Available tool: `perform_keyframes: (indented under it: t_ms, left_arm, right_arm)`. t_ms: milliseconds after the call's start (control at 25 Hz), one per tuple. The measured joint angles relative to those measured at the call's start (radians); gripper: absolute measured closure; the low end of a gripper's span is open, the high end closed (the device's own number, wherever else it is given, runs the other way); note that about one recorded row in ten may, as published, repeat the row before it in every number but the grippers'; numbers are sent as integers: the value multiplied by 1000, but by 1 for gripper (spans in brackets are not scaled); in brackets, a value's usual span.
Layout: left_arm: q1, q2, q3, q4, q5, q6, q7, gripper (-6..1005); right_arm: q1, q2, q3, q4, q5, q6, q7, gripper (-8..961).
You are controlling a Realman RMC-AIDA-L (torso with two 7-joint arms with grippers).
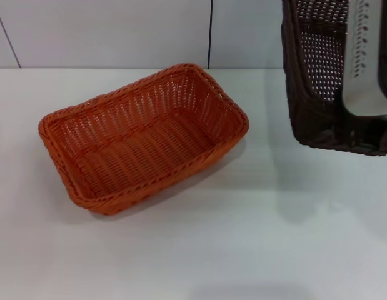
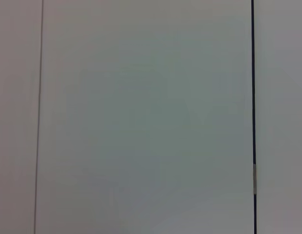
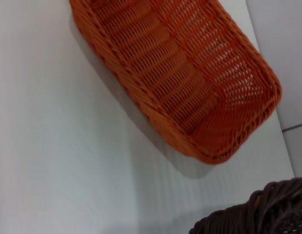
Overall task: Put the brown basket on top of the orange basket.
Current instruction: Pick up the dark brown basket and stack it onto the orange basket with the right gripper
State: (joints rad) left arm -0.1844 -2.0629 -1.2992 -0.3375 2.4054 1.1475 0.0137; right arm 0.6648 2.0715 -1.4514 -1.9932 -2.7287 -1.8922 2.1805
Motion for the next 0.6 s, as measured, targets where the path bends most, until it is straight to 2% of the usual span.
perform_keyframes:
  t_ms: [240,600]
  left_arm:
    - [2,-2,0,0,0,1,0,214]
    - [16,-3,0,1,0,5,-50,216]
  right_arm:
    - [46,0,-73,24,-22,24,-14,792]
    - [69,3,-122,83,0,62,-244,792]
